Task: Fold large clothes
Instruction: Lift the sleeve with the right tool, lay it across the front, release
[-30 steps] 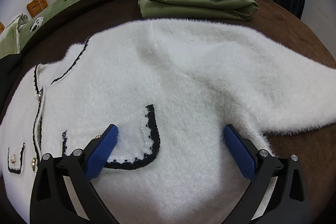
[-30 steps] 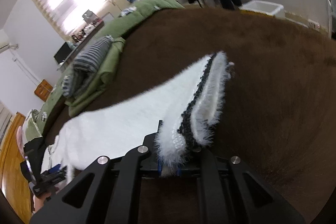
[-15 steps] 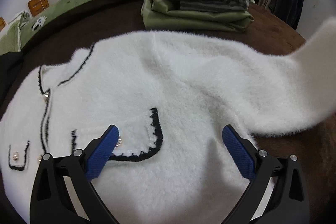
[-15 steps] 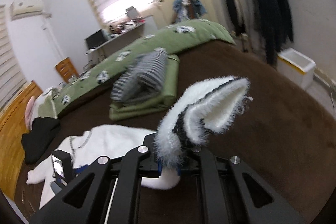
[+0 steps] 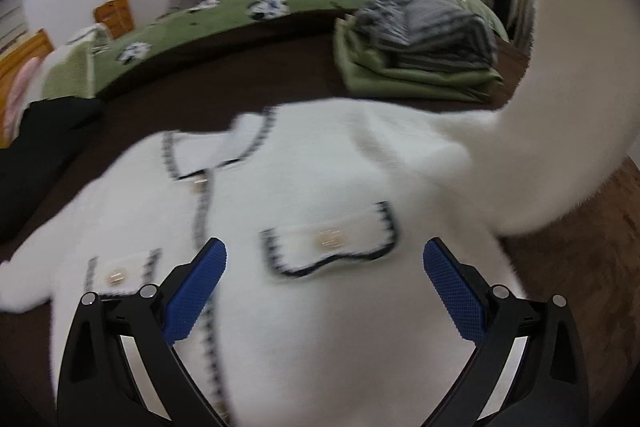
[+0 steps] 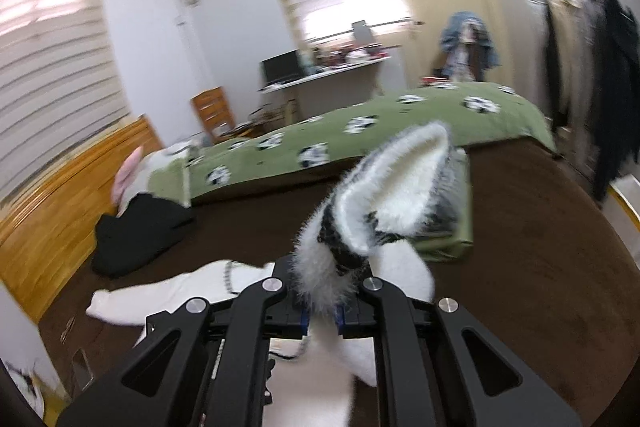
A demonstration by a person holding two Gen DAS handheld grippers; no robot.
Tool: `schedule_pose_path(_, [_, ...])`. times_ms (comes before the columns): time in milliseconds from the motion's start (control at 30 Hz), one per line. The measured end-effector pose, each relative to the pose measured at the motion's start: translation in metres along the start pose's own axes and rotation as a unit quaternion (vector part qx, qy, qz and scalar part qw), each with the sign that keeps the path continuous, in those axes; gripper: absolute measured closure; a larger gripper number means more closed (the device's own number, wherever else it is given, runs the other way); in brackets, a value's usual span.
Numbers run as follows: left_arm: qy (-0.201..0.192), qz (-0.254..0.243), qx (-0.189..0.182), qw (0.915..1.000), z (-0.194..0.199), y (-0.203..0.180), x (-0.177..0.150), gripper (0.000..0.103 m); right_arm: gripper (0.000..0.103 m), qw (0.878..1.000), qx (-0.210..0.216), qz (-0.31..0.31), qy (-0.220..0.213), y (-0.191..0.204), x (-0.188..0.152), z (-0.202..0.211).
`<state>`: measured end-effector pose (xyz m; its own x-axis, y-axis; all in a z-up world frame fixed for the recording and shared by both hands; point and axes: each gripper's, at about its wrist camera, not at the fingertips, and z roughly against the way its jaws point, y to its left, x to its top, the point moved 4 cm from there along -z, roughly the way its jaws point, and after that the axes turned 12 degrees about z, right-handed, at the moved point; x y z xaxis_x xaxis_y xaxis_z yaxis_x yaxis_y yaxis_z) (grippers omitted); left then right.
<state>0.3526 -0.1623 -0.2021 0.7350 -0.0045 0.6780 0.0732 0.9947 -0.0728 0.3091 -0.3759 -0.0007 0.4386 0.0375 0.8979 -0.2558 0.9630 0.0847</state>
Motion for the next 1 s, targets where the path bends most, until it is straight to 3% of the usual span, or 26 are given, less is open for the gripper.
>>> schedule_pose_path(200, [0.000,0.061,0.041,0.9973,0.034,0.076,-0.011,0.006,0.094,0.996,0.049,0.063,0.028,0.091,0.013,-0.045])
schedule_pose_path(367, [-0.002,0.105,0.086,0.9907,0.064,0.140,-0.035,0.006,0.094,0.989,0.086,0.100,0.070,0.162,-0.004,-0.090])
schedule_pose_path(600, [0.012,0.142,0.156,0.9774,0.099,0.224,-0.076,0.006,0.094,0.967,0.122,0.148,0.168,0.258,-0.082,-0.165])
schedule_pose_path(733, [0.009,0.169,0.161,0.9722,0.110,0.248,-0.090,0.006,0.093,0.947,0.138,0.159,0.241,0.294,-0.147,-0.206])
schedule_pose_path(867, [0.012,0.174,0.164,0.9710,0.109,0.257,-0.097,0.006,0.090,0.928,0.144,0.168,0.301,0.307,-0.202,-0.227])
schedule_pose_path(1000, [0.013,0.169,0.171,0.9707,0.109,0.262,-0.102,0.006,0.089,0.930,0.139,0.153,0.304,0.304,-0.223,-0.230])
